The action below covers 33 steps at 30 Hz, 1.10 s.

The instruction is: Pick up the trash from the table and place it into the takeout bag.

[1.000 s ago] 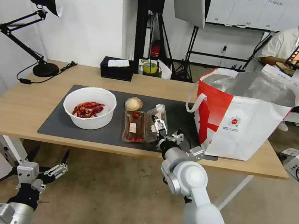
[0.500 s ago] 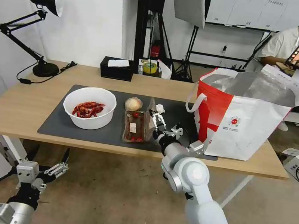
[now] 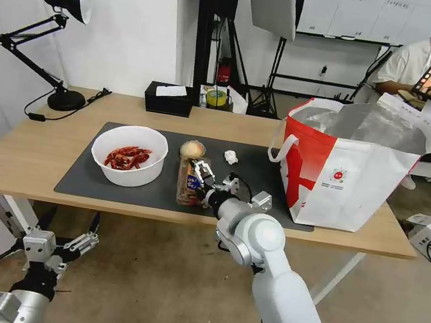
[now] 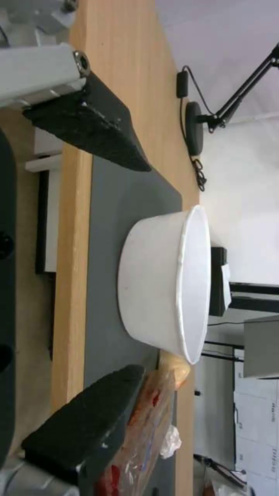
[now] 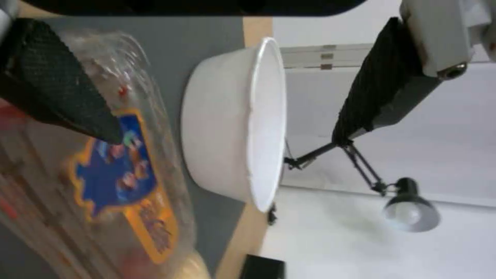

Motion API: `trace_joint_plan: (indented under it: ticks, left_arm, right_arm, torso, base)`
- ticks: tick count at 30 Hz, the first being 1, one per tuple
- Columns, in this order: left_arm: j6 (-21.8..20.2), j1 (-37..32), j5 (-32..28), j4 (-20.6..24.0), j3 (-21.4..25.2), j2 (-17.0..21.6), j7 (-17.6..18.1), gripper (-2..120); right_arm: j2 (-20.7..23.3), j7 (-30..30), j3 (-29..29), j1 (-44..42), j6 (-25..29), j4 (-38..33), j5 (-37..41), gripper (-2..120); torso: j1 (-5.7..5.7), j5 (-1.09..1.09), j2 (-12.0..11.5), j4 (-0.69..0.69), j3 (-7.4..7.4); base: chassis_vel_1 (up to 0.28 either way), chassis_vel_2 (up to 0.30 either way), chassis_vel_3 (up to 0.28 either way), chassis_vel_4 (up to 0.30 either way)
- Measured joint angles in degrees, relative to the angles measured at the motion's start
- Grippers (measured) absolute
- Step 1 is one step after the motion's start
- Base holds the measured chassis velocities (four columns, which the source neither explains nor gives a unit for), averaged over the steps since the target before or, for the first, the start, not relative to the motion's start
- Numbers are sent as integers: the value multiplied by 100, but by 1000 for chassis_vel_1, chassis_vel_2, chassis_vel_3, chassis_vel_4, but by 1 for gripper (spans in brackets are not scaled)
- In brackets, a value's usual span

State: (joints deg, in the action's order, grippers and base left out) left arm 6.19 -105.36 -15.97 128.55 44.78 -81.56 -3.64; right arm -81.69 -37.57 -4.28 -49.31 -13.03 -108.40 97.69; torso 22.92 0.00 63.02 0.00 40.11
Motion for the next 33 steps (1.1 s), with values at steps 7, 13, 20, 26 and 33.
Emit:
trace_joint_plan:
  ticks: [7,13,20,26,33]
  left_arm:
    - [-19,53,-83,1,5,95,5,100]
    - [-23,89,-138,30,14,150,9,100]
    - [-24,140,-193,50,10,195,8,100]
    - [-26,145,-271,80,30,236,6,100]
    - [-26,157,-293,115,22,223,-10,100]
  right_arm:
    - [619,682,140,562,-358,55,-729,100]
    - [1360,2401,711,1459,-831,734,-3147,91]
    - [1574,4322,1280,2220,-815,1958,-5811,61]
    - [1373,5542,1583,2710,-782,2906,-6561,40]
    - [1047,6024,1864,3140,-595,3845,-6721,17]
  torso:
    - [0,1,0,0,0]
    - [0,-1,1,0,0]
    - [1,1,0,0,0]
    - [1,0,0,1,0]
    - [1,0,0,1,0]
  base:
    - [0,0,0,0]
    - [0,0,0,0]
    - [0,0,0,0]
    - [0,0,0,0]
    - [0,0,0,0]
